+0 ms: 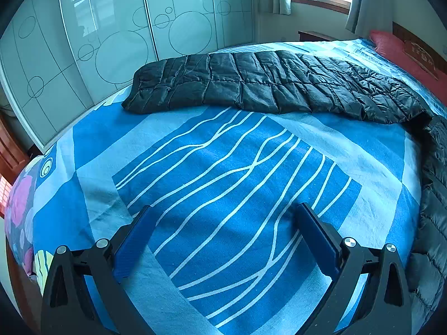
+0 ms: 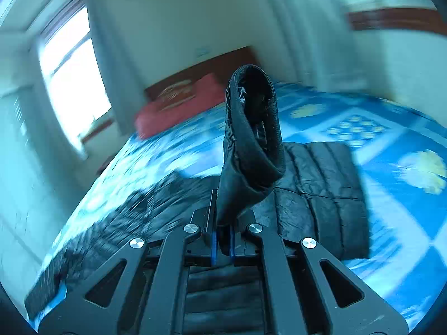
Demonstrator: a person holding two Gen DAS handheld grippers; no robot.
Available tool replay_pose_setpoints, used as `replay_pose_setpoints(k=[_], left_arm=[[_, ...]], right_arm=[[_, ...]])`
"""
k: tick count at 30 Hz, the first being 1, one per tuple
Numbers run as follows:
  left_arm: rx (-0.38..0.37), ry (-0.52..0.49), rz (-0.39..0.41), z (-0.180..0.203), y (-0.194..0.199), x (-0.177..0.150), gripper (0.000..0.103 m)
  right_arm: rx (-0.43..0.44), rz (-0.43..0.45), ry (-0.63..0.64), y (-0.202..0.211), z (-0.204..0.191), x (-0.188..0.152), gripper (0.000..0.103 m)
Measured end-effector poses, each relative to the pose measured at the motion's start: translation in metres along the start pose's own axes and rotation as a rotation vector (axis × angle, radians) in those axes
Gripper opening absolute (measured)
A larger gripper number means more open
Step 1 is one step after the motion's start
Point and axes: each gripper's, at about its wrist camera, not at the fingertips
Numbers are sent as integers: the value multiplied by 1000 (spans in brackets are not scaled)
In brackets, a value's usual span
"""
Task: Fold large clothes
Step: 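Carry the held sleeve across the jacket body and lower it with the right tool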
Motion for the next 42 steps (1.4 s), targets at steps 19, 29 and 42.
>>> replay_pose_setpoints(k=[19,29,42], left_arm=[[-5,5,9,0,-1,-1,99],[-7,6,9,-1,-1,-1,99],[5,-2,11,1,-1,0,99]], right_arm=[[191,-368,327,-135,-237,-132,11],[333,-407,346,-92,-236,-126,64],[-201,-260,39,-105,51,21,10]])
Point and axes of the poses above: each gripper's, at about its wrist camera, not at the fingertips, and y roughly against the way its jaws point, z to its right, x to its top, and after that the axes turned 4 degrees about -y, right-handed
